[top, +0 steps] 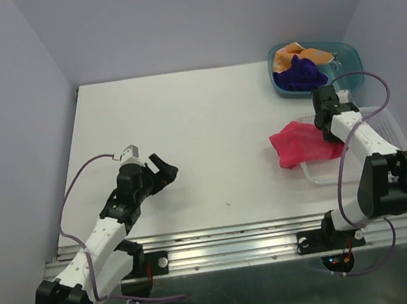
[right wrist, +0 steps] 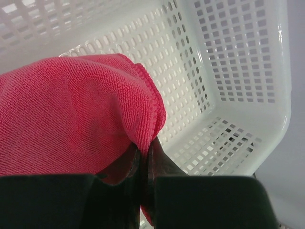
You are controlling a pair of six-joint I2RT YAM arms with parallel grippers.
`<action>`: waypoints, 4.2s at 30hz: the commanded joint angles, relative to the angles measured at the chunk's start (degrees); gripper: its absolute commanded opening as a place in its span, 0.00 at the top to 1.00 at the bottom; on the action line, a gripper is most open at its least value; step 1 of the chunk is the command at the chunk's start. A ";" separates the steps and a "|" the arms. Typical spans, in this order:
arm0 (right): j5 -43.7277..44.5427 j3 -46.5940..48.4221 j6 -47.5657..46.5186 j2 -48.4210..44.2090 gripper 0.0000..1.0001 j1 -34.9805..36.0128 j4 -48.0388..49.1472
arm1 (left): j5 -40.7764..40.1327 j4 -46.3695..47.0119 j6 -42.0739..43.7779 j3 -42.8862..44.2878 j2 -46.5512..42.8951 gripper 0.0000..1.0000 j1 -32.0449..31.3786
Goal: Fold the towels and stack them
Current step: Neatly place the folded towel into the bin, then grab crumpled towel, then move the towel to the center of the board
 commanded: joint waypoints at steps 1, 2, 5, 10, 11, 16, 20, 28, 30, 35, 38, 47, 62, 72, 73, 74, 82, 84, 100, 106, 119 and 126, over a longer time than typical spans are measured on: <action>3.90 -1.67 -1.65 0.25 0.99 -3.15 7.20 | -1.00 2.20 1.16 -0.78 0.21 0.01 -0.27; 3.02 -1.85 -2.00 0.51 0.99 -3.50 8.25 | -1.09 2.20 1.25 -0.70 0.39 0.01 -0.27; 2.58 -2.02 -2.44 1.22 0.99 -4.56 9.31 | -0.91 2.20 1.34 -0.69 0.48 0.01 -0.27; 3.09 -3.52 -3.15 4.11 0.99 -8.51 13.62 | -1.09 2.29 1.34 -0.78 0.48 0.01 -0.27; 3.80 -3.08 -2.80 4.99 0.99 -9.21 13.19 | -1.09 2.29 1.43 -0.78 0.56 0.01 -0.27; 6.01 -2.02 -1.04 7.55 0.99 -12.90 12.91 | -1.26 2.29 1.51 -0.78 0.48 0.01 -0.27; 5.74 -1.94 -1.39 7.37 0.99 -14.58 15.38 | -1.18 2.38 1.51 -0.78 0.48 0.01 -0.27; 8.37 -0.53 -1.56 9.04 0.99 -16.42 15.82 | -0.74 2.64 1.51 -0.87 0.65 0.01 -0.27; 8.38 -0.44 -2.09 8.78 0.99 -16.87 16.96 | -0.65 2.82 1.60 -0.87 0.65 0.01 -0.27; 9.34 0.08 -4.55 7.98 0.98 -17.48 20.12 | -0.30 3.08 1.60 -0.96 1.00 0.01 -0.27; 8.90 1.22 -6.83 8.33 0.98 -17.92 21.27 | -0.12 3.26 1.78 -0.87 1.27 0.01 -0.27; 8.82 2.81 -11.04 8.95 0.96 -19.59 24.07 | 0.05 3.52 1.78 -0.87 1.44 0.01 -0.27; 10.56 5.27 -10.89 8.78 0.30 -19.86 22.06 | 0.84 3.96 1.87 -0.78 2.32 0.01 -0.27; 8.32 10.36 -4.65 4.48 0.00 -19.77 13.37 | 0.93 4.05 2.13 -0.78 2.15 0.01 -0.27; 5.68 11.41 -3.68 3.60 0.00 -19.33 12.92 | 0.93 3.96 2.22 -0.70 1.97 0.01 -0.27; -1.22 11.77 -3.50 2.46 0.00 -18.72 12.74 | 0.67 4.05 2.22 -0.78 1.88 0.01 -0.27; -31.95 15.36 -4.55 -0.84 0.00 -8.62 25.22 | -3.63 2.21 2.04 2.81 1.44 0.01 -0.27; -34.77 20.36 -6.74 3.04 0.00 -7.29 25.92 | -5.74 1.94 2.04 4.13 1.97 0.01 -0.27; -30.65 65.17 -16.59 49.52 0.02 -6.41 22.59 | -15.41 -0.69 4.41 19.42 13.91 0.01 -0.10; -32.66 67.25 -15.45 51.16 0.83 -6.41 23.10 | -15.94 -1.31 4.94 21.63 16.56 0.01 -0.01; -38.75 60.89 -16.50 25.58 0.99 7.11 25.23 | -14.19 -2.37 4.68 19.17 6.20 0.01 -0.01; -55.13 66.00 -12.30 17.83 0.99 20.91 26.44 | -15.24 -4.72 2.48 16.53 -3.30 0.01 0.08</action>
